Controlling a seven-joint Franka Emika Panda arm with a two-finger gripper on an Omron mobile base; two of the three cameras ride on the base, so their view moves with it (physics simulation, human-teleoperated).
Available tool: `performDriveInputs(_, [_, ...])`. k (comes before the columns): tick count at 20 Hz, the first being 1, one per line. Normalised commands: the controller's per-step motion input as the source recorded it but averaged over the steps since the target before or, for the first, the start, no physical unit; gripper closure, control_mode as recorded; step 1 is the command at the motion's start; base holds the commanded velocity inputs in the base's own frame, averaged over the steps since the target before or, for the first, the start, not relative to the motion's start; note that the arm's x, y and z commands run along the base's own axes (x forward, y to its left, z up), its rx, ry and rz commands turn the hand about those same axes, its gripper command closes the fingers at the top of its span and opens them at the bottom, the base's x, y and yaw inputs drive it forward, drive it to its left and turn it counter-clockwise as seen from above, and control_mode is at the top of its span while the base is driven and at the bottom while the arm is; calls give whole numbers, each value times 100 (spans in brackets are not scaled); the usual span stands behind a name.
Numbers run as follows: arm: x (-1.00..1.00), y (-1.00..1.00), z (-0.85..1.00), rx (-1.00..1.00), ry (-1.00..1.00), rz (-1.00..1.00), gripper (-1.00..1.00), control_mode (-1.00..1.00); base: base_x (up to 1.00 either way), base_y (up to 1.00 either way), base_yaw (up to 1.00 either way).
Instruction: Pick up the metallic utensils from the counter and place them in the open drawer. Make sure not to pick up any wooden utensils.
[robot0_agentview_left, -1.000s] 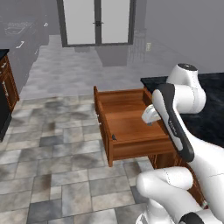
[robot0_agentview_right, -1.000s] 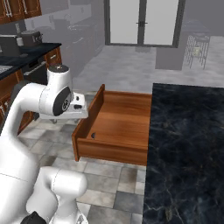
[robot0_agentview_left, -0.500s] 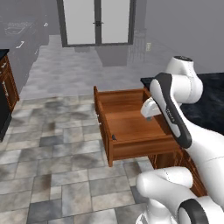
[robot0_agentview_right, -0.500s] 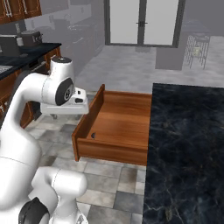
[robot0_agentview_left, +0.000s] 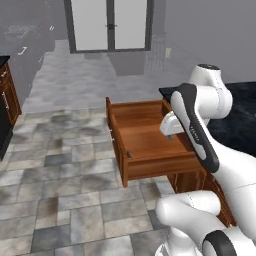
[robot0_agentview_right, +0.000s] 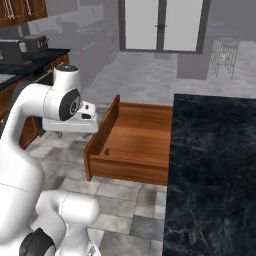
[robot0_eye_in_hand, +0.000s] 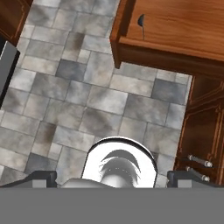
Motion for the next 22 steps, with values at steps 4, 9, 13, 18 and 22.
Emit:
performDriveInputs(4, [0,0,0,0,0,0,-100,100,-97,10,-10])
performDriveInputs(9, [0,0,0,0,0,0,-100,100,-100,16,-12])
performDriveInputs(13, [0,0,0,0,0,0,-100,100,-100,24,-13])
performDriveInputs(18, [0,0,0,0,0,0,-100,100,-100,52,-8])
performDriveInputs(22, [0,0,0,0,0,0,-100,100,-100,31,-6])
